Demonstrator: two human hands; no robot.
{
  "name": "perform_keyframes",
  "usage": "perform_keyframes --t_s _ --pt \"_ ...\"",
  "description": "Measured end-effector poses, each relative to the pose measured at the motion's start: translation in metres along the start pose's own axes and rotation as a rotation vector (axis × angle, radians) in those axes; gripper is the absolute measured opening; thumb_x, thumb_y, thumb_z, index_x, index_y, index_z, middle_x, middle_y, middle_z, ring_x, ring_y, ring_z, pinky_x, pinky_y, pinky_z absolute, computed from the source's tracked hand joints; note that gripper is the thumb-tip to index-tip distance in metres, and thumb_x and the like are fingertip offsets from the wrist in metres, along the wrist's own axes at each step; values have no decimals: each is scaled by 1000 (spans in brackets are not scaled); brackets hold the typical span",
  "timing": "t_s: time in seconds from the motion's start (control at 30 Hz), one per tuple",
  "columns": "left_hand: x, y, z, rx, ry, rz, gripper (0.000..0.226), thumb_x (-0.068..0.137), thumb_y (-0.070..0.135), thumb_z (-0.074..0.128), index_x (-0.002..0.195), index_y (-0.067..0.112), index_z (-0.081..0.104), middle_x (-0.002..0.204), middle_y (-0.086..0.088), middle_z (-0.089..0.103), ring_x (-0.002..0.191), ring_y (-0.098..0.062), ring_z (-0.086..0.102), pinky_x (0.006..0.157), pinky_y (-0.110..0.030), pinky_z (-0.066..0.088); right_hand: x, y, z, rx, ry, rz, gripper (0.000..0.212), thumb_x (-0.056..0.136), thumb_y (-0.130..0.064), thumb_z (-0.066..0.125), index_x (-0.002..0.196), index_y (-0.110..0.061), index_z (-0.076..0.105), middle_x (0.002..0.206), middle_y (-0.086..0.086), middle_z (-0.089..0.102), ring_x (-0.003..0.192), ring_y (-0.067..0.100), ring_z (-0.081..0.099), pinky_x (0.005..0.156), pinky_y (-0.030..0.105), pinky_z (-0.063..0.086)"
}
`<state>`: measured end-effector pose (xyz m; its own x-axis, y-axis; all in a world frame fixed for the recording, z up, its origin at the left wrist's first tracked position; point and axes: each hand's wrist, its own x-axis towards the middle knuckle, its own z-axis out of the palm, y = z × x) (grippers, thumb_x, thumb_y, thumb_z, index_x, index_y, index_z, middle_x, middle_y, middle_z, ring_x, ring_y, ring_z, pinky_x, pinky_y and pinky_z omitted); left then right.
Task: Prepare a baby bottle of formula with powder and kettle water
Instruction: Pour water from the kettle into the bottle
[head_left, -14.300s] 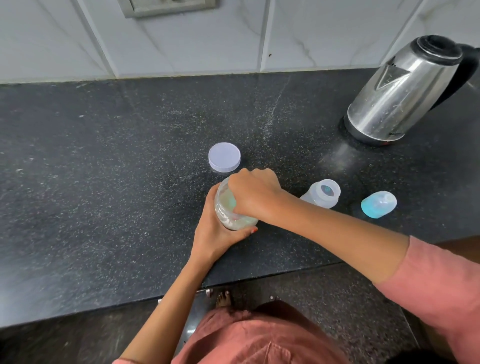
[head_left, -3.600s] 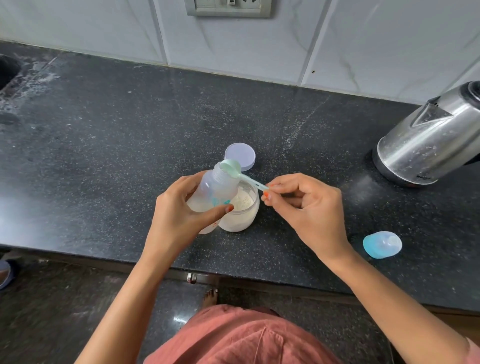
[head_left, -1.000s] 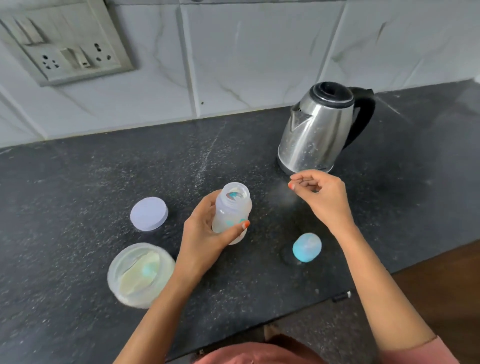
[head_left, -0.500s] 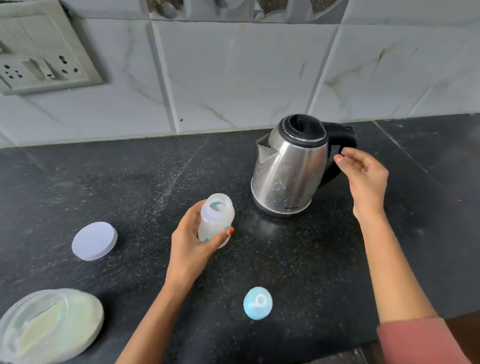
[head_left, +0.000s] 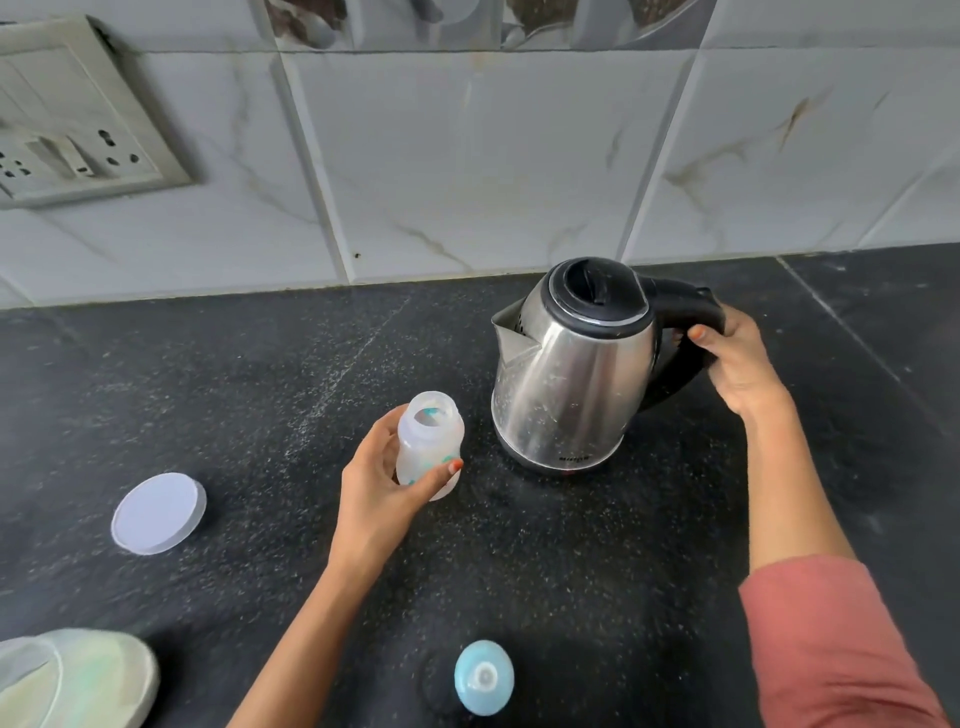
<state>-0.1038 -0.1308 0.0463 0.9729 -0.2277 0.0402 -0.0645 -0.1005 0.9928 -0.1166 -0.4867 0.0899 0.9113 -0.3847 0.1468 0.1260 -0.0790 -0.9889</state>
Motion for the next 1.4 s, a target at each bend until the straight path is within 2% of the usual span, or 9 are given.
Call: perform_keyframes --t_s 0.07,0.2,0.27,0.37,0.43,0.83,1.0,1.2,1.4 --pt "2 -2 1 4 9 -6 57 54 36 80 105 44 57 109 12 68 103 -8 63 93 -40 49 7 1 0 46 -76 5 46 39 -60 82 74 -31 73 68 -14 71 69 -1 64 71 14 51" --pt "3 -8 -2 13 18 -25 60 54 34 81 108 39 56 111 8 68 105 -11 63 94 -40 49 16 8 2 125 -173 8 51 36 -58 83 79 -31 74 74 -14 73 77 -1 66 71 14 52" --pt "4 -10 -3 18 20 -22 60 56 28 82 109 39 56 111 7 68 104 -11 64 94 -41 49 17 8 3 154 -185 8 48 38 -58 83 76 -29 74 66 -13 71 67 -1 65 63 13 51" --pt "6 -9 -5 26 27 -8 59 55 31 80 108 41 56 111 9 68 104 -10 63 92 -39 49 19 10 2 175 -183 9 41 43 -57 82 66 -25 71 45 -10 58 39 -1 47 42 10 40" --pt "6 -9 -7 28 34 1 58 55 32 80 106 44 57 111 10 68 104 -10 63 92 -37 49 18 14 1 185 -185 8 38 47 -55 81 66 -24 70 40 -10 51 34 -2 41 38 9 35" --pt "12 -15 -22 64 80 13 57 53 39 80 101 57 55 108 21 66 105 -4 62 90 -32 48 5 -13 30 101 -176 -80 34 50 -57 79 63 -27 69 39 -12 53 33 0 44 36 10 34" --pt "14 -23 -22 117 93 32 64 62 21 85 97 64 53 106 24 65 104 -3 61 88 -30 49 -10 -34 40 6 -179 -125 36 49 -58 78 61 -25 69 41 -12 55 34 1 44 36 10 34" --pt "14 -27 -29 180 118 50 70 64 17 84 97 69 50 101 34 62 103 5 58 86 -18 44 -21 -62 58 -147 -200 -188 1 58 -32 69 59 -33 69 41 -14 56 37 1 45 39 11 36" --pt "11 -33 -37 213 123 59 62 64 16 83 99 57 53 105 27 62 103 -2 58 91 -23 44 -39 -79 76 -169 -233 -153 6 55 -32 68 60 -34 70 39 -14 54 37 0 44 38 11 34"
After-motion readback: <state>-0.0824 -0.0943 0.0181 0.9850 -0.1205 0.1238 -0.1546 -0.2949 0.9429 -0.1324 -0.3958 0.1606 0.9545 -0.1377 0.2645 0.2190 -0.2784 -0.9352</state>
